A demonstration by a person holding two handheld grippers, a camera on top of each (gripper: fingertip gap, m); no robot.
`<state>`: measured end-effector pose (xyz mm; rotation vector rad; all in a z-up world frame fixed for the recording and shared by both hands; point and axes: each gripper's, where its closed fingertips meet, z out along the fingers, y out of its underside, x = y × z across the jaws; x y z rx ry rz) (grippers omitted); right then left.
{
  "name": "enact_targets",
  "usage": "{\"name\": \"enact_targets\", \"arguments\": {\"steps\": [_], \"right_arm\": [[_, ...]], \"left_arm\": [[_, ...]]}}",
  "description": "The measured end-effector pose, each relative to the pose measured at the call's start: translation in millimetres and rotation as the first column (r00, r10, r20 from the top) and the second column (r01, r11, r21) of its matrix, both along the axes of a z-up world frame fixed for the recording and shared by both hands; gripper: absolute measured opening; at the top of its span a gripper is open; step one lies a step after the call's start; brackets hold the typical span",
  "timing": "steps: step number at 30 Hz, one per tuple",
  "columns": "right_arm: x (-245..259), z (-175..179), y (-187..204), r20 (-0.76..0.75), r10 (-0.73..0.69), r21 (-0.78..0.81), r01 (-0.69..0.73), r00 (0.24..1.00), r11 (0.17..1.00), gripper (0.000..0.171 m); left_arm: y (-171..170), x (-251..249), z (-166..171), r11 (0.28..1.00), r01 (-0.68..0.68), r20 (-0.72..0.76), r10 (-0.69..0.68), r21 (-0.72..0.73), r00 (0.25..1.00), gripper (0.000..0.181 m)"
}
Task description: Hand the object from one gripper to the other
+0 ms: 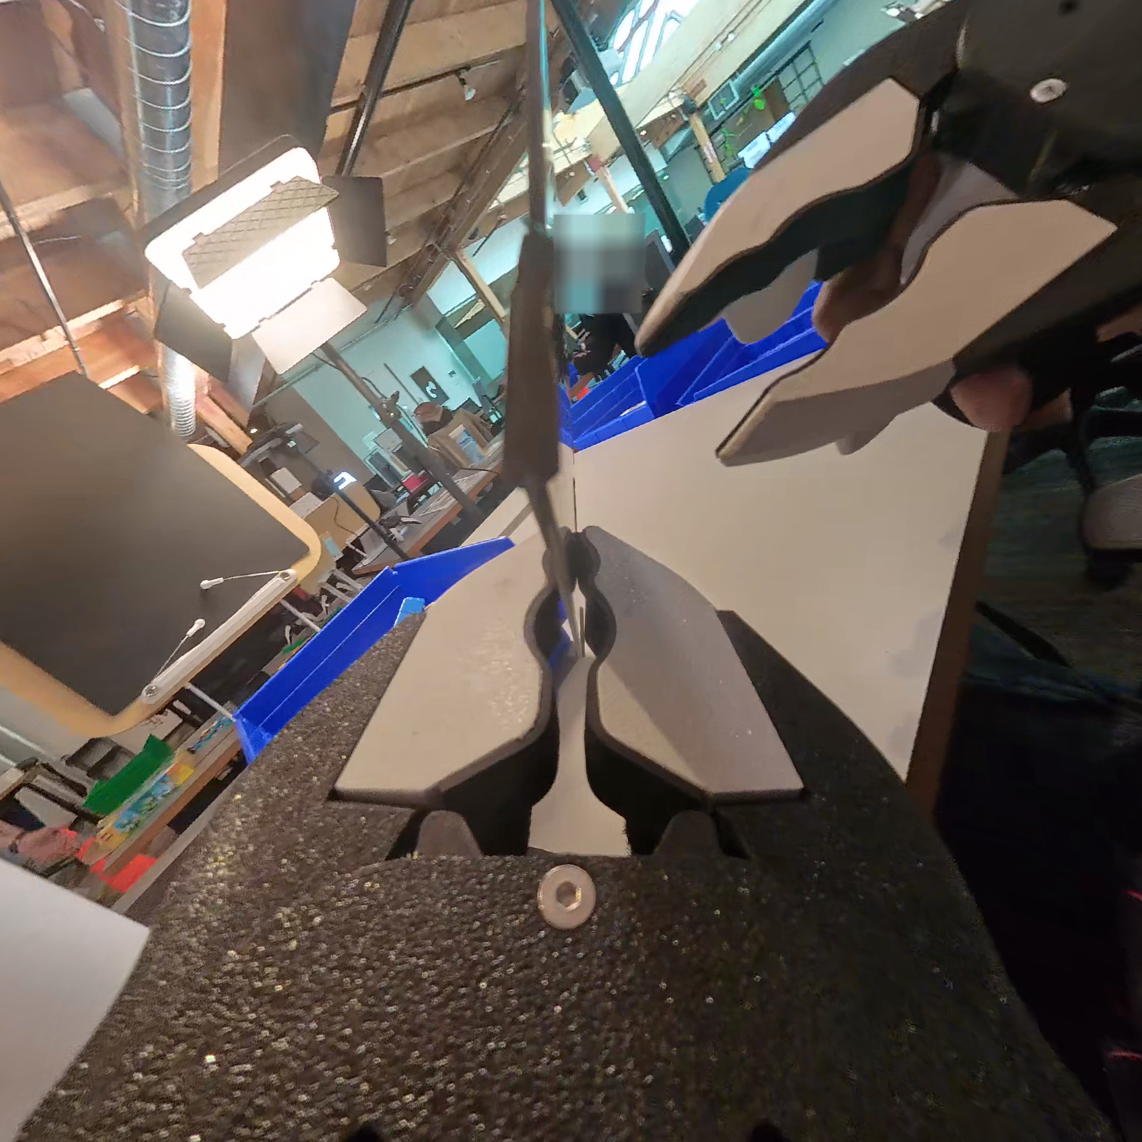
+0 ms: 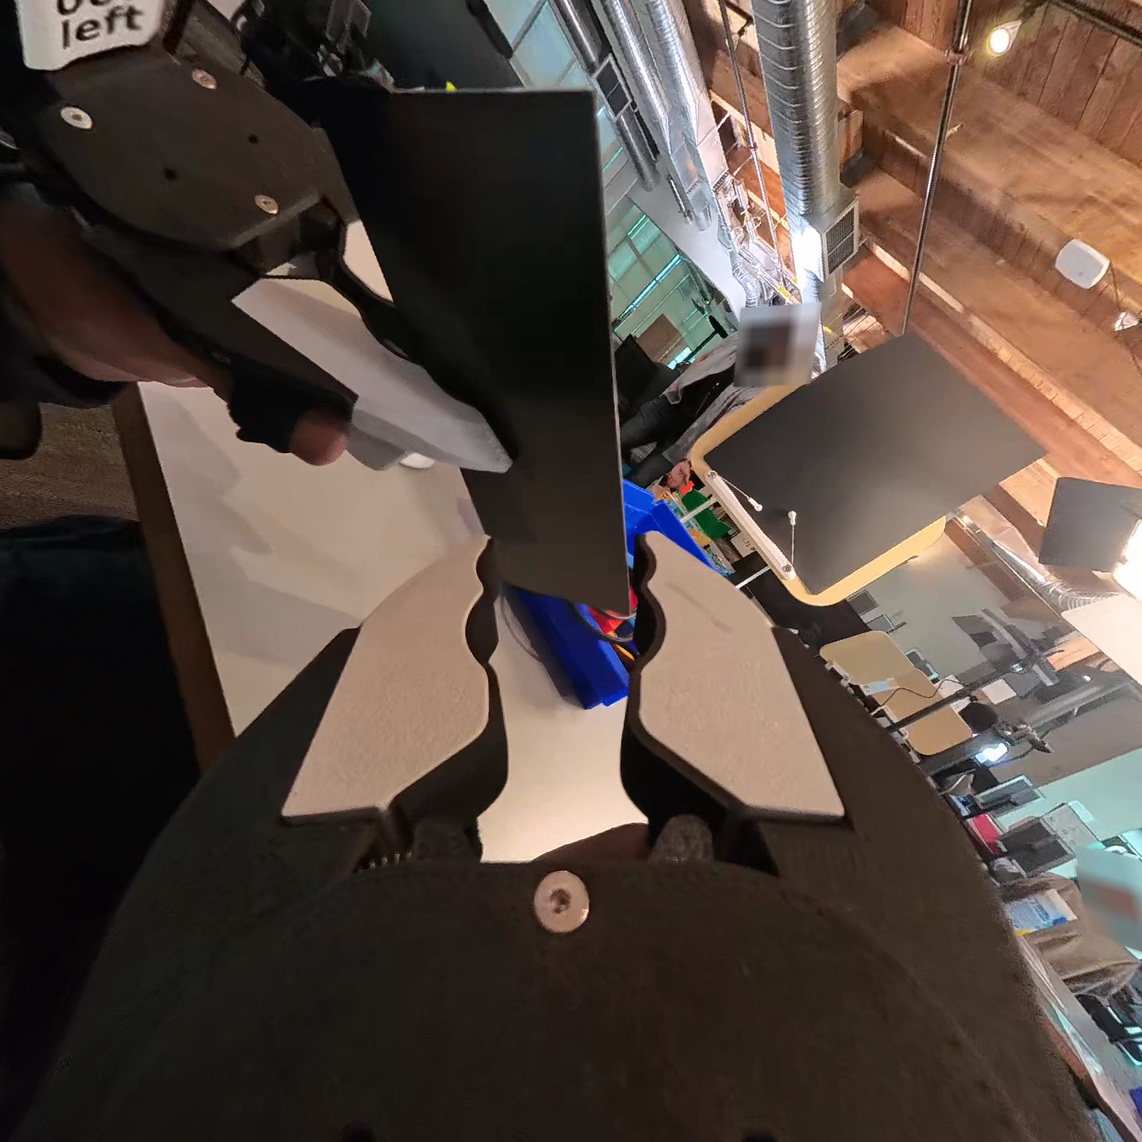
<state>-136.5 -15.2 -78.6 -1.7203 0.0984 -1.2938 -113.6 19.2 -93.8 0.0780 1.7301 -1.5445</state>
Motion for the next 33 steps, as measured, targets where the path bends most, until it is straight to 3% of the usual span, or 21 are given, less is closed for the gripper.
{"name": "enact_targets", "arguments": {"steps": [4,7,9,10,11,13,15,17,19,22,25,28,30,33], "right_arm": [[-5,5,3,-0.006,0.028,0.016,-0.028,1.000,0.999,0.051],[-14,0,16,-0.069,0.125,0.002,-0.125,0.990,0.992,0.060],[-23,-9,25,-0.117,0.197,-0.028,-0.202,0.973,0.979,0.049],[-26,-13,27,-0.125,0.221,-0.044,-0.228,0.967,0.973,0.028],[-28,-17,28,-0.143,0.241,-0.053,-0.250,0.960,0.967,0.016],[-26,-12,24,-0.173,0.259,0.022,-0.259,0.950,0.966,0.008],[-18,8,13,-0.178,0.284,0.224,-0.242,0.942,0.944,0.006],[-9,32,-6,-0.165,0.338,0.484,-0.223,0.926,0.846,0.003],[-1,49,-26,-0.153,0.415,0.706,-0.195,0.897,0.681,0.003],[0,61,-44,-0.074,0.530,0.865,-0.210,0.845,0.456,0.002],[-1,63,-47,-0.039,0.597,0.915,-0.212,0.801,0.344,0.002],[-4,63,-44,-0.009,0.629,0.929,-0.227,0.777,0.294,0.002],[-6,62,-40,-0.006,0.643,0.931,-0.231,0.766,0.284,0.002],[-4,57,-33,-0.041,0.637,0.924,-0.213,0.770,0.318,0.002]], "left_arm": [[-9,-16,-9,0.992,0.065,0.076,-0.073,0.106,0.994,0.003],[-17,-29,-18,0.975,0.120,0.125,-0.145,0.187,0.982,0.003],[-22,-37,-25,0.960,0.152,0.136,-0.187,0.233,0.973,0.003],[-23,-38,-27,0.959,0.157,0.133,-0.192,0.236,0.972,0.003],[-23,-35,-27,0.963,0.150,0.119,-0.179,0.222,0.977,0.007],[-20,-29,-15,0.983,0.145,0.064,-0.153,0.109,0.986,0.041],[-15,-27,-3,0.983,0.185,-0.058,-0.186,-0.016,0.981,0.056],[-8,-20,15,0.960,0.190,-0.199,-0.231,-0.207,0.952,0.063],[-2,-11,28,0.894,0.166,-0.358,-0.329,-0.417,0.874,0.073],[1,6,29,0.747,0.072,-0.508,-0.516,-0.661,0.690,0.084],[-10,11,16,0.637,-0.006,-0.558,-0.671,-0.771,0.488,0.085],[-28,-1,9,0.568,-0.004,-0.541,-0.780,-0.823,0.315,0.083],[-38,-17,10,0.512,0.038,-0.491,-0.840,-0.858,0.228,0.069],[-38,-36,19,0.435,0.124,-0.399,-0.886,-0.892,0.234,0.012]]}}
